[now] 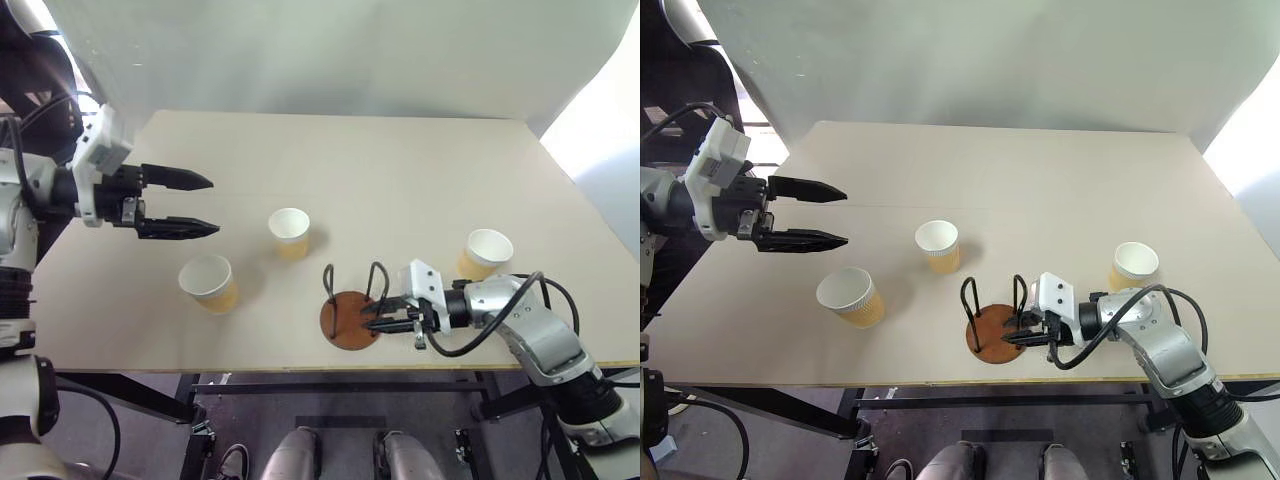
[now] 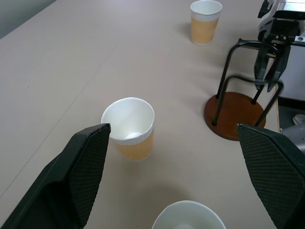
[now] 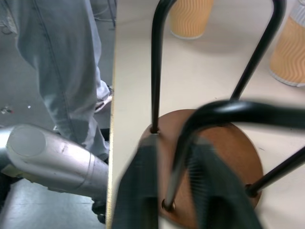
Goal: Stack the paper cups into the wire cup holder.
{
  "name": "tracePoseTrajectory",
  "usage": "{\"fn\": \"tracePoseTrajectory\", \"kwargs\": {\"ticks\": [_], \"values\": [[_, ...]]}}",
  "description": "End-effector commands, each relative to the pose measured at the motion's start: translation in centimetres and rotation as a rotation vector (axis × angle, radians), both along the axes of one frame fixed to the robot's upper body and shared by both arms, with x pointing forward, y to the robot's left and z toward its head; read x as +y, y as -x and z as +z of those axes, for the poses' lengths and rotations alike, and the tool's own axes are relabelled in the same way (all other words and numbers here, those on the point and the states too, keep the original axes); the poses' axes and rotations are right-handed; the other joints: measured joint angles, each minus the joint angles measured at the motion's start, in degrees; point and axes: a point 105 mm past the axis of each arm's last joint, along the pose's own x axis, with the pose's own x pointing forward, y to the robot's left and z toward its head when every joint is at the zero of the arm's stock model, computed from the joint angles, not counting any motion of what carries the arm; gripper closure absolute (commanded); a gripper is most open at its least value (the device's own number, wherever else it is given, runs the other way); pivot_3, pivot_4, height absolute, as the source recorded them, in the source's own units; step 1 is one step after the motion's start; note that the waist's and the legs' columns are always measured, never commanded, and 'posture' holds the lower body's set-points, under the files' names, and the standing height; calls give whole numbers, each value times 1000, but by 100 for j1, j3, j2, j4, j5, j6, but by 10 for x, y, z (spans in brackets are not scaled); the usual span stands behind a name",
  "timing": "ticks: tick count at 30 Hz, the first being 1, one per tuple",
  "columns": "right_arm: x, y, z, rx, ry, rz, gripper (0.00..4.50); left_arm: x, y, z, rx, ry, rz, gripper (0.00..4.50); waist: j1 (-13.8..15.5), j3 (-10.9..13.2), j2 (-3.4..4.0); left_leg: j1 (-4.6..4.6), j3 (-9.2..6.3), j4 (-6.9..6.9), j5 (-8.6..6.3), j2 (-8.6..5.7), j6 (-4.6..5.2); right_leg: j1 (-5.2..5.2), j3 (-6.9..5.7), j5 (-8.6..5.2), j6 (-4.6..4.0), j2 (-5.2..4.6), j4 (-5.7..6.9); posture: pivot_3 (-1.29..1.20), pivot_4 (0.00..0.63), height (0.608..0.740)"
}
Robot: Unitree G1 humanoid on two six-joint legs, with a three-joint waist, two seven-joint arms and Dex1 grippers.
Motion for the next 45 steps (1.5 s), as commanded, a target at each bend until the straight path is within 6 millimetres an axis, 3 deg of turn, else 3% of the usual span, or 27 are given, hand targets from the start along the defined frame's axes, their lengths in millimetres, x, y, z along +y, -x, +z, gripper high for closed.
{"fn": "tracePoseTrajectory", "kwargs": {"ticks": [1, 7, 8, 12, 17, 19, 23, 25, 30, 33, 45], "values": [[2, -1, 11, -48, -5, 7, 2380, -1, 7, 17, -58, 2, -31, 0, 0, 0, 0, 0, 0, 0, 0, 0, 0, 0, 0, 0, 0, 0, 0, 0, 150, 740], [-6, -1, 13, -50, 21, -2, 213, -2, 6, 18, -61, 5, -37, 0, 0, 0, 0, 0, 0, 0, 0, 0, 0, 0, 0, 0, 0, 0, 0, 0, 150, 740], [-10, 0, 15, -49, 34, -7, 34, -2, 6, 19, -62, 6, -40, 0, 0, 0, 0, 0, 0, 0, 0, 0, -1, 1, 0, 0, 0, 0, 0, 0, 150, 740], [-36, 5, 20, -56, 147, -38, 34, -3, 6, 22, -70, 10, -49, 0, 9, 0, 0, -4, 0, 1, 0, -1, -1, 2, -1, 0, 0, -1, -5, 0, 150, 740], [-89, 21, 60, -121, 319, -151, 34, -3, 8, 24, -74, 9, -54, 0, 19, 1, 1, -16, 0, -6, -5, 0, -8, -1, -2, 0, 0, 0, -20, 0, 150, 740], [-98, 25, 69, -134, 342, -177, 34, -3, 7, 24, -73, 9, -55, 0, 15, 0, -1, -17, -1, -11, -8, 0, -13, -2, -1, -1, 2, 0, -25, 0, 150, 740], [-131, 10, 109, -253, 377, -339, 34, -10, 3, 18, -61, 26, -84, 0, 8, 0, 0, -14, 1, -12, -10, 7, -13, -4, 2, -2, 2, 8, -28, 0, 150, 740], [-143, -3, 115, -295, 387, -413, 34, -13, 3, 18, -62, 34, -99, 0, 7, 0, -1, -13, -1, -10, -10, 8, -12, -2, 2, -2, 3, 8, -28, 0, 150, 740], [-156, -29, 103, -302, 402, -465, 34, -26, 13, 28, -78, 79, -177, 0, -3, 0, -2, -11, -1, -5, -2, 9, 5, -1, 2, 7, 13, 8, -27, 0, 150, 740], [-160, -41, 93, -287, 411, -470, 34, -28, 18, 29, -72, 85, -195, 0, -12, 3, 2, -13, 1, -4, 33, 9, 67, -1, 2, 14, 24, 8, -30, 0, 150, 740], [-163, -61, 55, -185, 416, -422, 34, -28, 40, 33, -59, 94, -217, 0, -13, 4, 4, -15, 1, -2, 34, 11, 81, 1, -2, 13, 24, 8, -32, 0, 150, 740]]}}
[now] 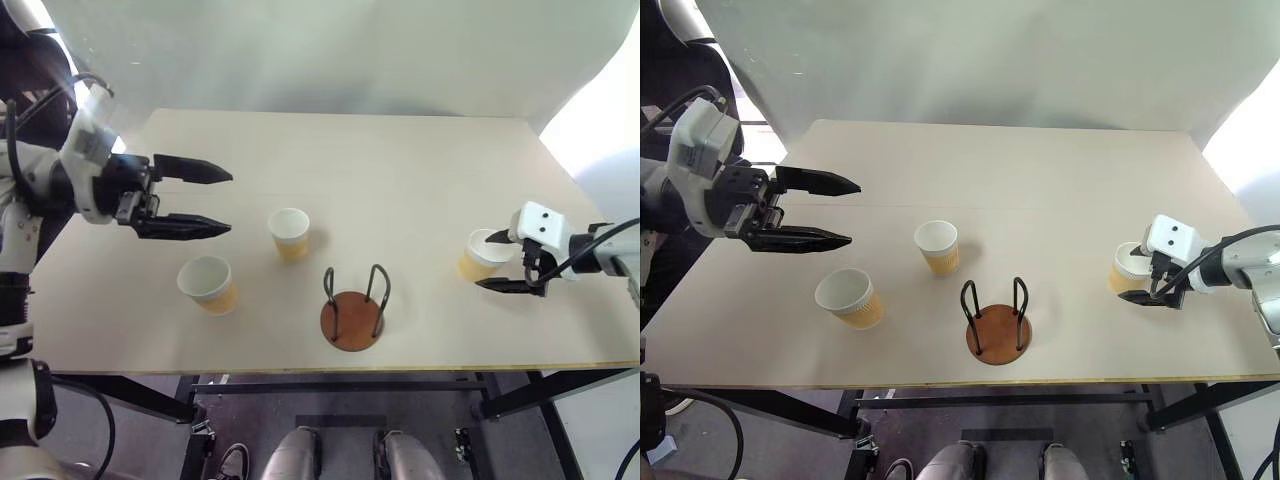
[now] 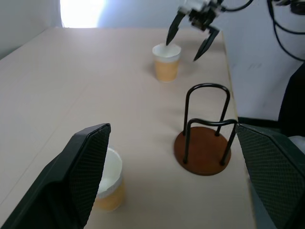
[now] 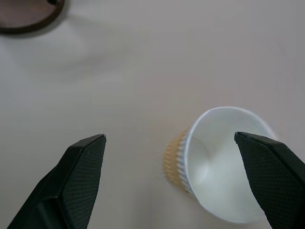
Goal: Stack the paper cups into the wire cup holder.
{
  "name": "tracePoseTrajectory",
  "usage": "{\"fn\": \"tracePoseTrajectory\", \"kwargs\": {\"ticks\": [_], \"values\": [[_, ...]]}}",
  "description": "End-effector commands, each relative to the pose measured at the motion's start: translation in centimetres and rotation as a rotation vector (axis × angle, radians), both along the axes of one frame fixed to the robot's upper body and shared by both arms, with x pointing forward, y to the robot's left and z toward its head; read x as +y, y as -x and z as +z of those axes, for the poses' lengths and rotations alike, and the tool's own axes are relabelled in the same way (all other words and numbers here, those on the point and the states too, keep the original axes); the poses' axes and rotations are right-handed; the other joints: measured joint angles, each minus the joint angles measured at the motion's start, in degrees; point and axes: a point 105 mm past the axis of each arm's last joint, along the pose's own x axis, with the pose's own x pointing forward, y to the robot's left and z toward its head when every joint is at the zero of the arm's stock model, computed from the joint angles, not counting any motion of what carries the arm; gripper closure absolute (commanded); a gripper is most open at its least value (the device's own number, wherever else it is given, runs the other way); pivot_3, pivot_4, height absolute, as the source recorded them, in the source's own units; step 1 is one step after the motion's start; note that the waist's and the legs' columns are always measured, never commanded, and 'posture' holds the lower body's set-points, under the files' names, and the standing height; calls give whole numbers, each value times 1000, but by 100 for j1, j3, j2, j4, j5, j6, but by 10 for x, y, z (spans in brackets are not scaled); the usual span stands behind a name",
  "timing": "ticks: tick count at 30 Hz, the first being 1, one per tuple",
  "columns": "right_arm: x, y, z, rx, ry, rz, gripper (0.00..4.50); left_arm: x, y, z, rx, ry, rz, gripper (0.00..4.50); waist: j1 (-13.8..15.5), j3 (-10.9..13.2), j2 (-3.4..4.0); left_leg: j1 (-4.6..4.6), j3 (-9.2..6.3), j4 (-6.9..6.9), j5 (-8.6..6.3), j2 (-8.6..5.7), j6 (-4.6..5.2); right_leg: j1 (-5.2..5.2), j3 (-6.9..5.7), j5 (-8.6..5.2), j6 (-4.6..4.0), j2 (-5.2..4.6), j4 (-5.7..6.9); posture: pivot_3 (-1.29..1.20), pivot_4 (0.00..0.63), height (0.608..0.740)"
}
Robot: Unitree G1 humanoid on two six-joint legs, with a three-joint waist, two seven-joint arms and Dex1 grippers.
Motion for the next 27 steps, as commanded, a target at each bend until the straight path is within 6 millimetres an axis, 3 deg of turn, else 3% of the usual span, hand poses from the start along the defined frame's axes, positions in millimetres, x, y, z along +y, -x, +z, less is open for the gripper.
{"fn": "tracePoseTrajectory", "kwargs": {"ticks": [1, 13, 14, 17, 26, 27], "values": [[1, -6, 6, -36, 22, 23, 34, 1, 16, 14, -43, -1, -29, 0, -14, 0, 0, 2, 0, 0, 0, 0, -1, 0, 0, 0, -3, 0, 1, 0, 150, 740], [5, -24, -12, -33, 81, 59, 34, 7, 24, 10, -34, -7, 28, 0, -33, 0, 0, 8, 0, -2, -11, 2, -30, 1, -1, 6, -19, 0, 10, 0, 150, 740], [5, -25, -13, -34, 86, 61, 197, 7, 24, 10, -35, -8, 32, 0, -34, 0, 0, 9, 0, -2, -13, 2, -35, 0, 0, 7, -22, 0, 10, 0, 150, 740], [6, -29, -14, -39, 91, 68, 917, 8, 25, 10, -38, -8, 38, 0, -32, 0, 0, 10, 0, -4, -16, 2, -45, 0, -1, 8, -22, 0, 12, 0, 150, 740], [10, -28, -4, -56, 86, 90, 4262, 8, 24, 9, -45, -10, 48, 0, -33, 0, 1, 10, 1, -5, -35, 2, -78, 0, -1, 7, -26, 0, 12, 0, 150, 740], [10, -28, -2, -57, 84, 90, 4473, 8, 24, 9, -45, -10, 47, 0, -33, 0, 1, 11, 1, -5, -35, 2, -78, 0, -1, 7, -26, 0, 13, 0, 150, 740]]}}
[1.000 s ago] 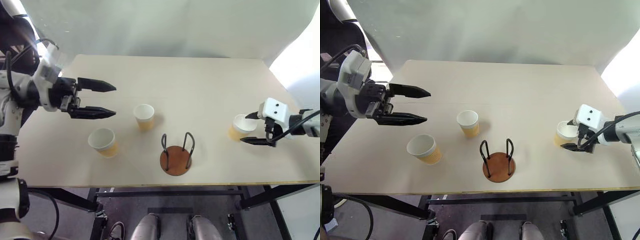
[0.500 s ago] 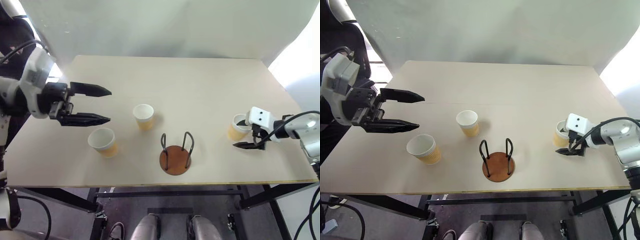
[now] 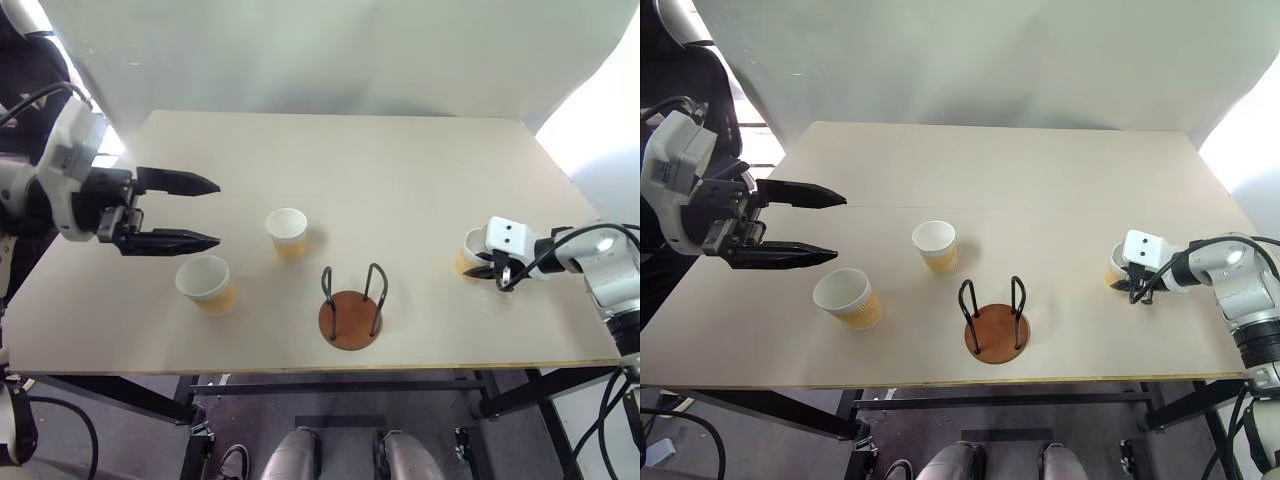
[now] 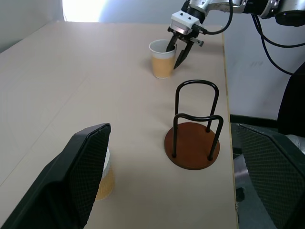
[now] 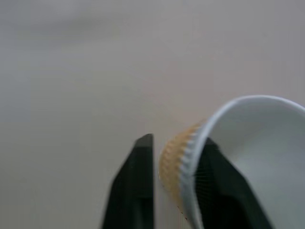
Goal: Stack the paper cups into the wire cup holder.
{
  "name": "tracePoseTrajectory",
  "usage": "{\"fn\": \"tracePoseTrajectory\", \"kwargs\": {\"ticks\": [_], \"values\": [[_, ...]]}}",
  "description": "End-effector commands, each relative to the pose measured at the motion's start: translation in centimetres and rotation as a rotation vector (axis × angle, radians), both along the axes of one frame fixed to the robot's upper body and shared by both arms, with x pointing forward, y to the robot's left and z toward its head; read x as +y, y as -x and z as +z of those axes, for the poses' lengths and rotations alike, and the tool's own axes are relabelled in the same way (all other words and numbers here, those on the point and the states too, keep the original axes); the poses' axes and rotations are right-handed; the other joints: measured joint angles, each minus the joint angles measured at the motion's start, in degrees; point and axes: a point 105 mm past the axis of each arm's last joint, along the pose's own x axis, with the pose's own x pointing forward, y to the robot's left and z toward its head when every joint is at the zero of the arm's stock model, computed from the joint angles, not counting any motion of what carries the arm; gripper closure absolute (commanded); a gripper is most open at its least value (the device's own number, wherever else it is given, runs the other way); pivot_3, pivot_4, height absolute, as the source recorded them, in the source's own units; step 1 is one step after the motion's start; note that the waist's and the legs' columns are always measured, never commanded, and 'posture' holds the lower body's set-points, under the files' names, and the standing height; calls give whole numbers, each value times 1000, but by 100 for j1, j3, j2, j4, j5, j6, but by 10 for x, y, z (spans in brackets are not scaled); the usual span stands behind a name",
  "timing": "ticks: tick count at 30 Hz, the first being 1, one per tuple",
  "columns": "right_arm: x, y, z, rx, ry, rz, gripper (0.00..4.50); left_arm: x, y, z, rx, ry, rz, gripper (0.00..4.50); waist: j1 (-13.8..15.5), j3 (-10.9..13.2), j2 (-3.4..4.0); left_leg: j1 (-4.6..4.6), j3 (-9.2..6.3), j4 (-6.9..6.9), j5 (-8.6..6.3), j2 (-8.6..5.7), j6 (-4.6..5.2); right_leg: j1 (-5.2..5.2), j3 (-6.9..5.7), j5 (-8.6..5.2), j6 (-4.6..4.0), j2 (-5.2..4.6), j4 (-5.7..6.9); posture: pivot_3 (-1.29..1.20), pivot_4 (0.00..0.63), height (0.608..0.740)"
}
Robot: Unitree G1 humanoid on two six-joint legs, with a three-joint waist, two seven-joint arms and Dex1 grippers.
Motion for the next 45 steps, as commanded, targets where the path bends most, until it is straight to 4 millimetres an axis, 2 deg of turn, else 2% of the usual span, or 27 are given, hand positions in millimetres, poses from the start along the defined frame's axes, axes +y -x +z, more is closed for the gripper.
{"fn": "tracePoseTrajectory", "kwargs": {"ticks": [1, 3, 4, 9, 11, 15, 18, 20, 24, 36, 45], "values": [[1, -1, 26, -68, -7, 15, 4473, 1, 7, 14, -68, -6, -5, 0, 0, 0, 0, 0, 0, 0, 0, 0, -2, 0, 0, 0, 0, 0, 0, 0, 150, 740], [4, 0, 34, -84, -26, 23, 4473, 0, 6, 15, -70, -7, -7, 0, 0, 0, 0, 0, 0, 0, 0, 0, -2, 0, 0, 0, -1, 0, 0, 0, 150, 740], [9, 3, 45, -106, -44, 39, 4473, 0, 6, 15, -70, -7, -11, 0, 0, 0, 0, 0, 0, 0, 0, 0, -2, 0, 0, 0, -1, 0, 0, 0, 150, 740], [50, 47, 113, -202, -132, 178, 4473, 6, 6, 15, -53, -13, -7, 0, -1, 8, 14, -9, 2, -8, 3, 0, -11, -12, -3, -6, -10, 1, 2, 0, 150, 740], [69, 65, 133, -221, -202, 228, 4473, 8, 5, 13, -42, -15, -2, 0, -4, 7, 11, -2, 1, -18, 1, 3, -19, -9, -3, -13, -18, 4, 2, 0, 150, 740], [126, 98, 164, -208, -461, 357, 4473, 6, 3, 8, -27, -10, -13, 0, -23, 3, 5, 13, 2, -30, 4, 5, -23, -5, 0, -24, -27, 10, 3, 0, 150, 740], [158, 108, 156, -136, -571, 376, 4473, 2, 0, 5, -21, -3, -27, 0, -40, 0, 0, 22, 1, -41, 27, 4, -13, -9, 3, -25, -29, 15, 12, 0, 150, 740], [167, 107, 144, -101, -592, 347, 4473, 1, -1, 4, -20, -1, -32, 0, -23, -1, -2, 25, -3, -45, 54, 7, 21, -11, 0, -31, -40, 16, 23, 0, 150, 740], [179, 107, 124, -34, -607, 312, 4473, 1, -2, 4, -22, -3, -36, 0, 7, -1, -3, 17, -6, -44, 55, 4, 18, -20, -2, -35, -47, 13, 34, 0, 150, 740], [181, 114, 99, 78, -581, 310, 4473, 2, 1, 4, -17, -21, -35, 0, -1, -3, -6, 17, -5, -49, 49, 7, -20, -47, 0, -42, -57, 13, 76, 0, 150, 740], [180, 108, 78, 105, -547, 285, 4473, 3, 4, 5, -13, -32, -27, 0, -1, -3, -7, 17, -5, -50, 50, 6, -21, -47, 1, -42, -57, 13, 76, 0, 150, 740]]}}
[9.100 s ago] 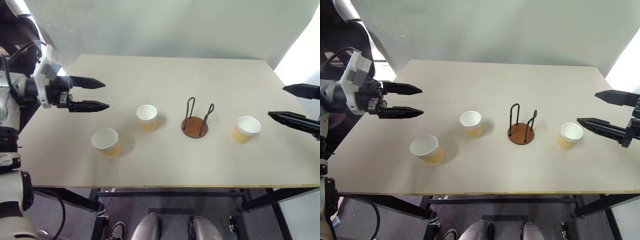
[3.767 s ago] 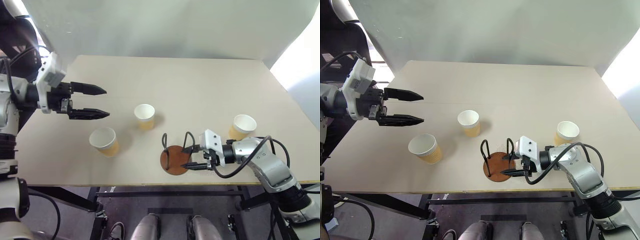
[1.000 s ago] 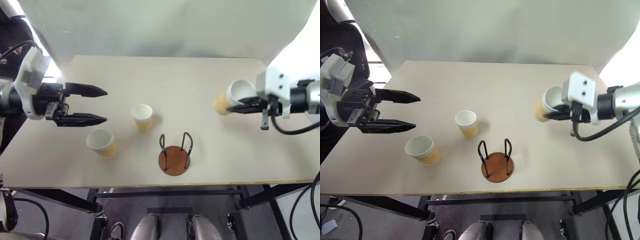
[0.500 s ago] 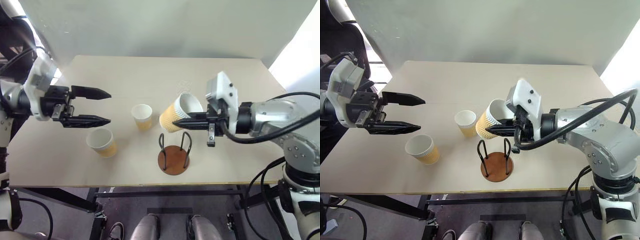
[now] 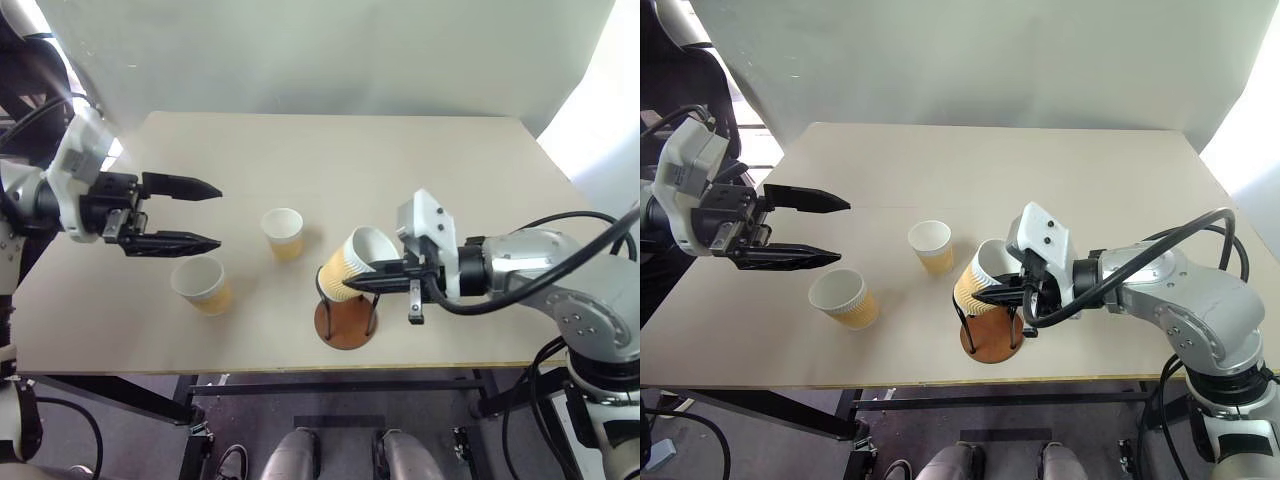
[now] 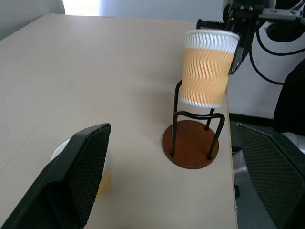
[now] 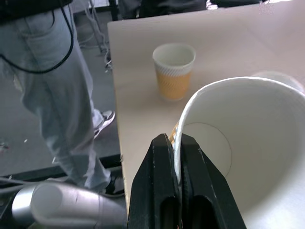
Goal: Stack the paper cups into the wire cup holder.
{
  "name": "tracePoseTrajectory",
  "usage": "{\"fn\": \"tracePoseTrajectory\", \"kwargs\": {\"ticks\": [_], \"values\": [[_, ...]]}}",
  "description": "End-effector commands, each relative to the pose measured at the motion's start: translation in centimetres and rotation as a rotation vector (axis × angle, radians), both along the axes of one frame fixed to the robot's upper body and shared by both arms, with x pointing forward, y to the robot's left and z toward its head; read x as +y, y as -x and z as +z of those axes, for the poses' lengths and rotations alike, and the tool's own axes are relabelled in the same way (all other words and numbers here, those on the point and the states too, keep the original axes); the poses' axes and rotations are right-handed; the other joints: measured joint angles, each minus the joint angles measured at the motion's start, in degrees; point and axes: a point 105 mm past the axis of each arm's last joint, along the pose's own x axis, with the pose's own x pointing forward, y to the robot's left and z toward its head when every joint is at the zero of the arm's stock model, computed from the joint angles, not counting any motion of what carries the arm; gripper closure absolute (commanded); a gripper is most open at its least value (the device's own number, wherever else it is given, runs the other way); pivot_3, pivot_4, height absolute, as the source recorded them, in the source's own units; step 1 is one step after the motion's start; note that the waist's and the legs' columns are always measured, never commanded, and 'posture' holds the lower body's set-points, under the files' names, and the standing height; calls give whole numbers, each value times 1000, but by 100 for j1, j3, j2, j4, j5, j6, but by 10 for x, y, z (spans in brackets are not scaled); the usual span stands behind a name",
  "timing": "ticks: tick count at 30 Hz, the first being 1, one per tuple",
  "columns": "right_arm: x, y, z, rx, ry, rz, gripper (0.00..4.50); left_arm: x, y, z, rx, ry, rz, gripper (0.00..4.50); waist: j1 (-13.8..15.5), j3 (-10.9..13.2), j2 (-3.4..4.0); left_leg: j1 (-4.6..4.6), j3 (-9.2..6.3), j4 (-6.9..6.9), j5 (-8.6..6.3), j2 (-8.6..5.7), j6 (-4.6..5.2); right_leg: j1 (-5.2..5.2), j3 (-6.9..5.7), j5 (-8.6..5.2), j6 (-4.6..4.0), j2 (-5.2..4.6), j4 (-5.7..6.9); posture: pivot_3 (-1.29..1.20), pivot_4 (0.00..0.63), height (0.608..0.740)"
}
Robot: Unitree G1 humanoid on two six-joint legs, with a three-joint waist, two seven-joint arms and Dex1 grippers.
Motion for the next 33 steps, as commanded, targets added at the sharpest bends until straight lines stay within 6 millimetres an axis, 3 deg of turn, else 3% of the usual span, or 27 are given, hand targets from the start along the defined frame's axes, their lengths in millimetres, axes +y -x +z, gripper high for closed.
{"fn": "tracePoseTrajectory", "kwargs": {"ticks": [1, 23, 33], "values": [[-1, -1, 2, -51, 8, 0, 4473, 1, 10, 12, -44, -23, -22, 0, 0, 0, 0, 0, 0, 0, 0, 0, 0, 0, 0, 0, 0, 0, 0, 0, 150, 740], [6, -5, -13, -92, 58, 20, 4473, 1, 10, 13, -50, -32, -19, 0, -1, -1, -1, 0, -1, 0, -19, 1, -29, 0, 0, 0, 0, 0, -1, 0, 150, 740], [0, -6, -9, -113, 77, 17, 1178, 4, 10, 17, -56, -23, -23, 0, -1, -1, -1, -1, 0, 0, -20, 1, -31, 0, 0, 0, 0, 0, -1, 0, 150, 740]]}}
